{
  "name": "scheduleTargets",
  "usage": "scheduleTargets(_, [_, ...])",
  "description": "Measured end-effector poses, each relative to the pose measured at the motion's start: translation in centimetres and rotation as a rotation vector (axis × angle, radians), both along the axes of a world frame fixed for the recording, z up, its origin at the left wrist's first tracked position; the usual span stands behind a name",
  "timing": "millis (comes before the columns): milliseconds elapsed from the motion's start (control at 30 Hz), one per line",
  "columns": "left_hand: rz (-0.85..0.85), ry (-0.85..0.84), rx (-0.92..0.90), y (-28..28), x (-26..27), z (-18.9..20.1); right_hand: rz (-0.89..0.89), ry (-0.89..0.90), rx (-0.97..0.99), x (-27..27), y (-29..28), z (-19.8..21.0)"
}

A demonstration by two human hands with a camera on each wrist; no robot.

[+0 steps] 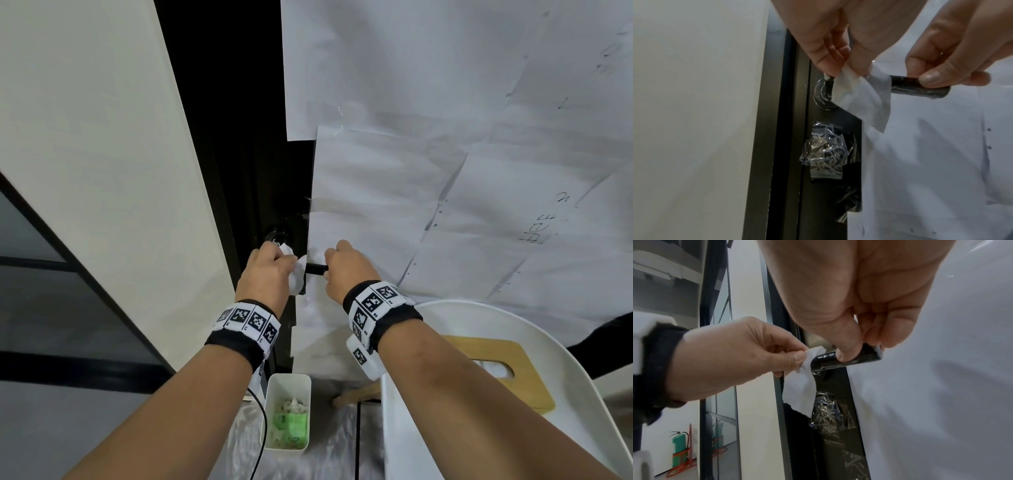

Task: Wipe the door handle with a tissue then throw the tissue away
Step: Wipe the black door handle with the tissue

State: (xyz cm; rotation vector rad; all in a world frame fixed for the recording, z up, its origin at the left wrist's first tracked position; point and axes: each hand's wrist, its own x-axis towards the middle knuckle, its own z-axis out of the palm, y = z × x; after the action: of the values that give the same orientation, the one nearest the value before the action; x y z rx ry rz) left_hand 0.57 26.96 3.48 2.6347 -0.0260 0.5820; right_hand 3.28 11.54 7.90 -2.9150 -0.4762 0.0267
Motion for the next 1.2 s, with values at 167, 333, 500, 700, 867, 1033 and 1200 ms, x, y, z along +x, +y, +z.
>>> scheduleTargets(167, [0.108,-0.076,-0.039,0.8,0.0,0.4,0.011,0.004,-0.015,0.1,0.0,0.2])
scheduleTargets(333, [0.146,-0.086,-0.223,1.2,-0.2,1.4,0.004,0.005,-0.016,0.1,0.1,0.1])
scheduleTargets(500, [0.136,-0.056,-0.240,1.3,-0.5,0.1,0.001,0.010,-0.015,0.1,0.1,0.1])
scheduleTargets(700, [0.155,0.015,-0.286,1.3,-0.5,-0.3,0.001,0.010,-0.011,0.1,0.2,0.1])
scheduleTargets(867, [0.212,0.071,-0.294,1.9,-0.6,-0.2,0.002,0.016,-0.014,0.0,0.2,0.3])
scheduleTargets(1033, [0.228,-0.103,-0.288,1.9,-1.7,-0.7,-0.003,0.017,-0.007,-0.1,0.2,0.4])
scheduleTargets(1200, [0.123,-0.217,-0.302,1.0,-1.5,0.4,-0.004,0.014,-0.006,-0.1,0.2,0.3])
